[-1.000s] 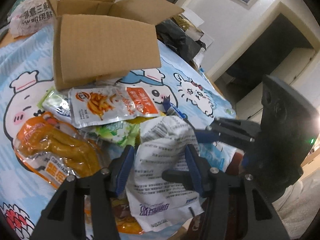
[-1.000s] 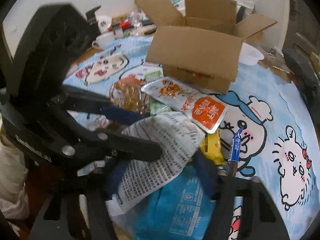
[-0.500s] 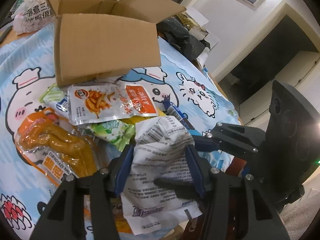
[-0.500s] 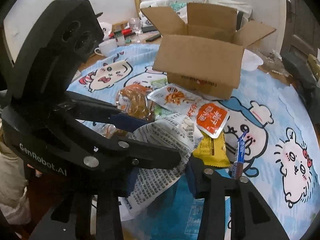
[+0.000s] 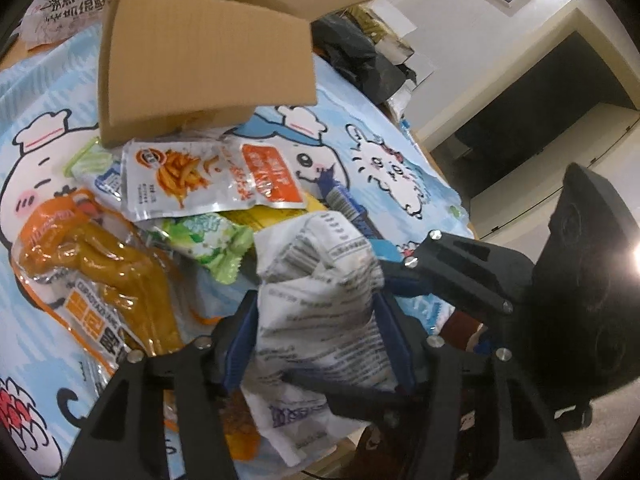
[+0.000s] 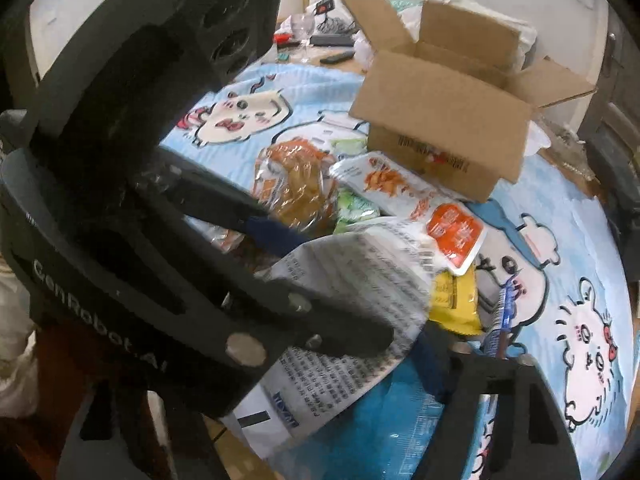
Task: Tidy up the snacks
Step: 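Carry the white bag into the cardboard box and open the left gripper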
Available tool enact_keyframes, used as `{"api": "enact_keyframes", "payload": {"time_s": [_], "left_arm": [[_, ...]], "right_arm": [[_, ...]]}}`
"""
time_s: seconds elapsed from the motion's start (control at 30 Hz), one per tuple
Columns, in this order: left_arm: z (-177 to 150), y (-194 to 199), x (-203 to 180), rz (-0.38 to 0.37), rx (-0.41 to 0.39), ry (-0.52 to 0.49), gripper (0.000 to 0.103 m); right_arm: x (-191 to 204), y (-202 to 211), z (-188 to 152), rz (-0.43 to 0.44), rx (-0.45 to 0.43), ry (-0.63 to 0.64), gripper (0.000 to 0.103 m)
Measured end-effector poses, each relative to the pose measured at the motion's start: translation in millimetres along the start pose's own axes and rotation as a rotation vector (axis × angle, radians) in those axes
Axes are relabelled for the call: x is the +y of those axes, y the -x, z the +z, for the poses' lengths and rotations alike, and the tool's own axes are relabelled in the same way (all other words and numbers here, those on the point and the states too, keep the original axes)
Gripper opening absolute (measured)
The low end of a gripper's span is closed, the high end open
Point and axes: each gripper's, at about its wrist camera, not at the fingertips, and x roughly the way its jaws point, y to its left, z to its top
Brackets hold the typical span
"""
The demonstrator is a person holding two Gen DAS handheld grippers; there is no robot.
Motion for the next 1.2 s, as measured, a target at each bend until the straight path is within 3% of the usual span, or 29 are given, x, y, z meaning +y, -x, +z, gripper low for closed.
{"api": "enact_keyframes", "payload": {"time_s": [0.13, 0.37, 0.5, 0.67, 0.93, 1.2], "left_arm": [[0.8, 14.7, -11.5, 0.008, -0.031, 0.01, 0.048], [21.7, 70.5, -47.6, 0.059, -0.136, -0.079, 0.045], [57.0, 101.1, -61.6, 0.093, -0.179, -0.122, 0.045], [125.8, 126.7, -57.8, 0.136, -0.207, -0.126, 0.045], [221.5, 108.5, -4.1, 0.202, -0.181, -0.036, 0.045], [246.3, 63.6, 42.4, 0.304, -0.146, 0.052, 0.045]], "right_arm": [[-0.6, 10.6, 4.4, -0.004, -0.038, -0.015, 0.038], [8.6, 51.6, 26.4, -0.056, -0.18, 0.019, 0.038], [5.6, 76.3, 56.2, -0.077, -0.25, 0.043, 0.037], [-18.4, 89.9, 110.1, -0.082, -0.311, 0.052, 0.038], [-92.2, 47.0, 194.6, -0.01, -0.294, 0.008, 0.039], [-144.4, -19.5, 213.8, 0.077, -0.226, -0.136, 0.041]]}}
